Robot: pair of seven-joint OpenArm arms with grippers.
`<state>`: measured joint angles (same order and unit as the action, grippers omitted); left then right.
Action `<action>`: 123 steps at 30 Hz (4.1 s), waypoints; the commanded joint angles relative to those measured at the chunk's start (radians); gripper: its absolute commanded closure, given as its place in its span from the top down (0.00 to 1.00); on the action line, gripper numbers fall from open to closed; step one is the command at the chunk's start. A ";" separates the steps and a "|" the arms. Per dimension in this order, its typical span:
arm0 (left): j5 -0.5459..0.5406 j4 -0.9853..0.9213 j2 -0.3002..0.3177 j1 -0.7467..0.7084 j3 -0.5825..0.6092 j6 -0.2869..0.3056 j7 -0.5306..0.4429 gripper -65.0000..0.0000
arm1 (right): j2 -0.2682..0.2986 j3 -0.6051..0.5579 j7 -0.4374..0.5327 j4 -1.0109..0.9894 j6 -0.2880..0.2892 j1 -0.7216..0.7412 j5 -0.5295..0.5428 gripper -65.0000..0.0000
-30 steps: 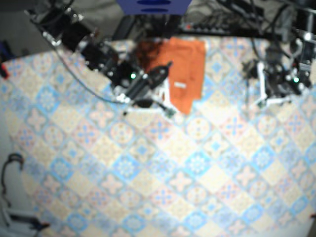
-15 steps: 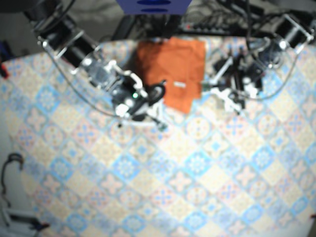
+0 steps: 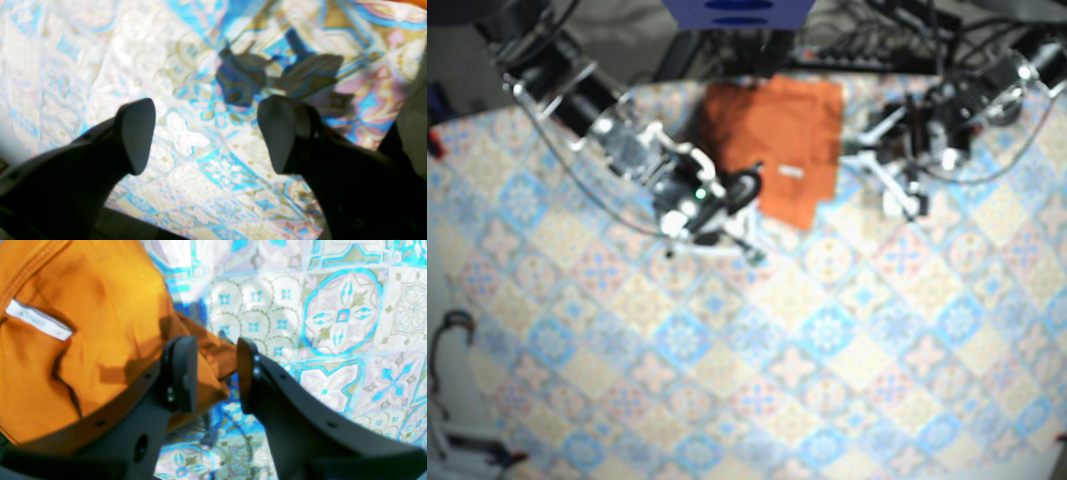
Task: Fold the T-shirt properly
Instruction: 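Hold the shirt edge with the right gripper and move the left gripper toward the shirt, then grasp the orange shirt's corner with the left gripper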
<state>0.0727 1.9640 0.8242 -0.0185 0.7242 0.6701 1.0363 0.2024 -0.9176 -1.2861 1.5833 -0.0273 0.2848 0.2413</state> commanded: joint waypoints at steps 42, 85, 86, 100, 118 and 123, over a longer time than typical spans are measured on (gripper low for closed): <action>0.009 0.056 0.194 -0.082 0.168 -0.003 -0.044 0.76 | -0.005 0.009 0.009 0.013 -0.004 0.015 -0.009 0.31; 0.009 0.056 0.195 -0.084 0.166 -0.002 -0.044 0.76 | -0.005 0.038 0.004 0.013 -0.004 0.014 -0.009 0.31; 0.009 0.056 0.195 -0.084 0.166 -0.002 -0.044 0.76 | -0.005 0.038 0.004 0.013 -0.004 0.014 -0.009 0.31; 0.129 0.054 0.159 -0.079 0.196 0.000 -0.046 0.43 | -0.005 0.038 0.004 0.013 -0.004 0.014 -0.009 0.31; 0.342 0.050 0.060 -0.008 0.495 0.000 -0.040 0.26 | -0.039 0.039 0.012 -0.051 -0.004 0.021 -0.012 0.31; 0.336 0.050 0.060 -0.007 0.527 0.000 -0.040 0.26 | -0.042 0.039 0.013 -0.074 -0.004 0.023 -0.012 0.31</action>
<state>0.4088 2.0010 0.8722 -0.0280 1.2518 0.6758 0.9981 0.1669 -0.8845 -1.2797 1.4956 -0.0303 0.2852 0.2302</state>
